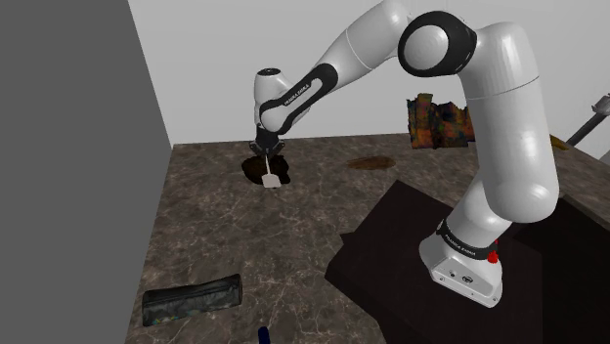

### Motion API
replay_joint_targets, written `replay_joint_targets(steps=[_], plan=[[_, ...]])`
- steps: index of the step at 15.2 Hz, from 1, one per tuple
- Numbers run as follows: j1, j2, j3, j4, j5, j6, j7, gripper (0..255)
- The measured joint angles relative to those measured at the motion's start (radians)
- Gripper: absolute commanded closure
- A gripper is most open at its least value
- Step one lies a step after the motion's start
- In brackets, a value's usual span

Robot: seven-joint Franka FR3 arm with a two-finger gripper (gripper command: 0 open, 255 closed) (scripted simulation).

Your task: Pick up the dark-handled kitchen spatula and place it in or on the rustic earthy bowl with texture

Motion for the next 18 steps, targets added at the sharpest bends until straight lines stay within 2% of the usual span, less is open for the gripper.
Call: replay_joint_targets(steps=[2,3,9,13,18], plan=[[0.000,0.000,0.000,0.000,0.000,0.000,0.000,255],[0.000,0.000,0.000,0.000,0.000,0.000,0.000,0],[0.000,0.000,0.000,0.000,0.000,0.000,0.000,0],[-0.004,-0.073,0.006,-0.013,0.008,-0.060,-0.007,0],[-0.003,-0.095,0.008,-0.016,0.009,-0.078,-0.006,0]])
